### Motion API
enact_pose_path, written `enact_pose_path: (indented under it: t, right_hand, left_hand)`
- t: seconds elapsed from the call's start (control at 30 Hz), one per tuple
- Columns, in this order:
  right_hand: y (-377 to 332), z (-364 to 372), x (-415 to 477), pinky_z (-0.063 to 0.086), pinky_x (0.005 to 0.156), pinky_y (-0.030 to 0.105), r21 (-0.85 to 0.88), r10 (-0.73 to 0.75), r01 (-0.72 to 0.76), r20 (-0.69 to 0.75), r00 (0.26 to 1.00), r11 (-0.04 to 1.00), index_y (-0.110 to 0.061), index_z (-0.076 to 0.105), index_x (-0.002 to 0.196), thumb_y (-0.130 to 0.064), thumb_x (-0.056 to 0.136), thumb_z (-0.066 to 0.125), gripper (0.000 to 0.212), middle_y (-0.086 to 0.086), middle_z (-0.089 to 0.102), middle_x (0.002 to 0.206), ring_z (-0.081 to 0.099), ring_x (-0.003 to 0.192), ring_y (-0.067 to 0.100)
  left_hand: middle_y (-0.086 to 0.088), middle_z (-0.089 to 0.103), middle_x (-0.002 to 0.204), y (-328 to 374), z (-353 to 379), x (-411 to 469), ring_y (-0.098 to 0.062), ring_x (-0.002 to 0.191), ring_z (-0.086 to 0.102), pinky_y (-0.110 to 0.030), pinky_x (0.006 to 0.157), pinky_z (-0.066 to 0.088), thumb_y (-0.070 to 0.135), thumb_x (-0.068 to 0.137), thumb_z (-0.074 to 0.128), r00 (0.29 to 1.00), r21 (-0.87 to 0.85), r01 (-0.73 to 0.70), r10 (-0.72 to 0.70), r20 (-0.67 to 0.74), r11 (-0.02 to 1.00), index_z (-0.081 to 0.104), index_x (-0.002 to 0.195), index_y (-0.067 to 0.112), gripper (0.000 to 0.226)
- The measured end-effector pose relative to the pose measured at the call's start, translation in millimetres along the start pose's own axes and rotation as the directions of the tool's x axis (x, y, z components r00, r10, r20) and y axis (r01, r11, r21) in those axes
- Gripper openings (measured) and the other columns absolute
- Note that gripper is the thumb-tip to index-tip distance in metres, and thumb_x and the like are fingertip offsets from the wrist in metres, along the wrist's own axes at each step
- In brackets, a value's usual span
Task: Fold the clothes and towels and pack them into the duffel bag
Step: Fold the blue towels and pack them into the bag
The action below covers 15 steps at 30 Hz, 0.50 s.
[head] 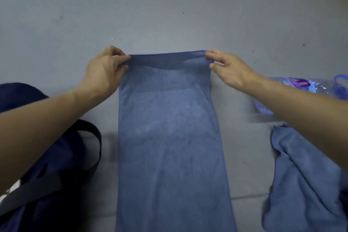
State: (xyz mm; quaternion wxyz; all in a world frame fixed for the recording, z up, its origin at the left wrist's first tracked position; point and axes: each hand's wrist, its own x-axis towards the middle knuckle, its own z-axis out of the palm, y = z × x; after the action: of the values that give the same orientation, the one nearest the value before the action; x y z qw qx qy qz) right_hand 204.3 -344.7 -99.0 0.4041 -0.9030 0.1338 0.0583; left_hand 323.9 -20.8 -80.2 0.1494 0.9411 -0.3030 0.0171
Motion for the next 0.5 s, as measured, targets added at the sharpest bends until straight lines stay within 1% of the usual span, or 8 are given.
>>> enact_pose_path:
  t: [0.07,0.17,0.2,0.27,0.3,0.37,0.4,0.5]
  right_hand:
    - [-11,-8,-30,0.03,0.105,0.009,0.093,-0.01,0.015,-0.059,0.998,0.996,-0.014,0.06,0.136,-0.014,0.099,0.058,0.037,-0.006,0.055,0.142,0.05,0.129,0.002]
    - [-20,-6,-86,0.041,0.085,0.006,0.209,0.02,0.008,-0.129,0.991,0.978,-0.022,0.073,0.117,-0.02,0.095,0.066,0.023,-0.018,0.07,0.101,0.062,0.092,-0.012]
    - [-20,-3,-104,0.044,0.08,0.009,0.236,0.021,0.013,-0.144,0.989,0.972,-0.024,0.075,0.109,-0.019,0.094,0.067,0.018,-0.021,0.07,0.088,0.062,0.082,-0.012]
    - [-24,-1,-144,0.048,0.075,0.018,0.22,0.005,0.025,-0.135,0.991,0.975,-0.028,0.076,0.094,-0.016,0.093,0.068,0.015,-0.019,0.07,0.074,0.064,0.075,-0.003]
    - [-27,-2,-165,0.047,0.072,0.019,0.192,-0.016,0.037,-0.112,0.994,0.981,-0.03,0.074,0.089,-0.013,0.092,0.067,0.019,-0.019,0.07,0.071,0.063,0.072,0.0]
    - [-31,-4,-201,0.047,0.073,0.023,0.121,-0.065,0.076,-0.096,0.993,0.99,-0.032,0.069,0.087,-0.005,0.09,0.065,0.028,-0.018,0.067,0.073,0.06,0.07,0.003]
    - [-34,-4,-220,0.049,0.076,0.029,0.072,-0.079,0.086,-0.088,0.993,0.994,-0.033,0.067,0.091,-0.003,0.089,0.065,0.03,-0.015,0.065,0.077,0.061,0.073,0.008]
    - [-38,2,-271,0.054,0.086,0.046,0.004,-0.075,0.076,-0.031,0.997,0.997,-0.026,0.068,0.111,-0.012,0.085,0.061,0.03,-0.005,0.061,0.086,0.063,0.082,0.024]
  left_hand:
    - [-0.007,0.063,0.121,3,-12,-25,-0.031,0.101,0.062,-0.034,0.084,0.045,0.01,0.099,0.056,0.997,-0.003,-0.007,0.007,-0.072,1.0,0.072,0.122,0.014,0.028]
    - [-0.006,0.065,0.116,16,-28,-71,-0.031,0.097,0.064,-0.033,0.082,0.046,0.002,0.096,0.055,0.993,-0.026,-0.017,0.014,-0.117,1.0,0.074,0.115,0.013,0.029]
    - [-0.008,0.067,0.112,21,-34,-89,-0.032,0.096,0.064,-0.034,0.082,0.048,-0.001,0.094,0.055,0.992,-0.045,-0.04,0.034,-0.124,0.998,0.075,0.111,0.011,0.029]
    - [-0.009,0.068,0.106,36,-49,-131,-0.029,0.093,0.065,-0.032,0.082,0.048,-0.007,0.089,0.055,0.992,-0.075,-0.076,0.068,-0.103,0.994,0.074,0.105,0.009,0.03]
    - [-0.008,0.068,0.104,44,-57,-154,-0.028,0.091,0.064,-0.032,0.079,0.047,-0.009,0.087,0.054,0.993,-0.069,-0.094,0.088,-0.079,0.993,0.073,0.104,0.009,0.031]
    - [-0.006,0.069,0.099,59,-69,-194,-0.032,0.087,0.061,-0.039,0.074,0.049,-0.008,0.085,0.054,0.992,-0.022,-0.126,0.126,-0.002,0.992,0.07,0.104,0.012,0.031]
    - [-0.005,0.069,0.096,68,-74,-214,-0.033,0.084,0.058,-0.042,0.07,0.049,-0.006,0.086,0.054,0.991,-0.004,-0.123,0.123,0.053,0.992,0.068,0.104,0.013,0.03]
    - [-0.008,0.069,0.089,86,-82,-269,-0.035,0.079,0.056,-0.037,0.065,0.042,-0.007,0.087,0.055,0.983,0.002,-0.114,0.112,0.144,0.994,0.066,0.105,0.012,0.028]
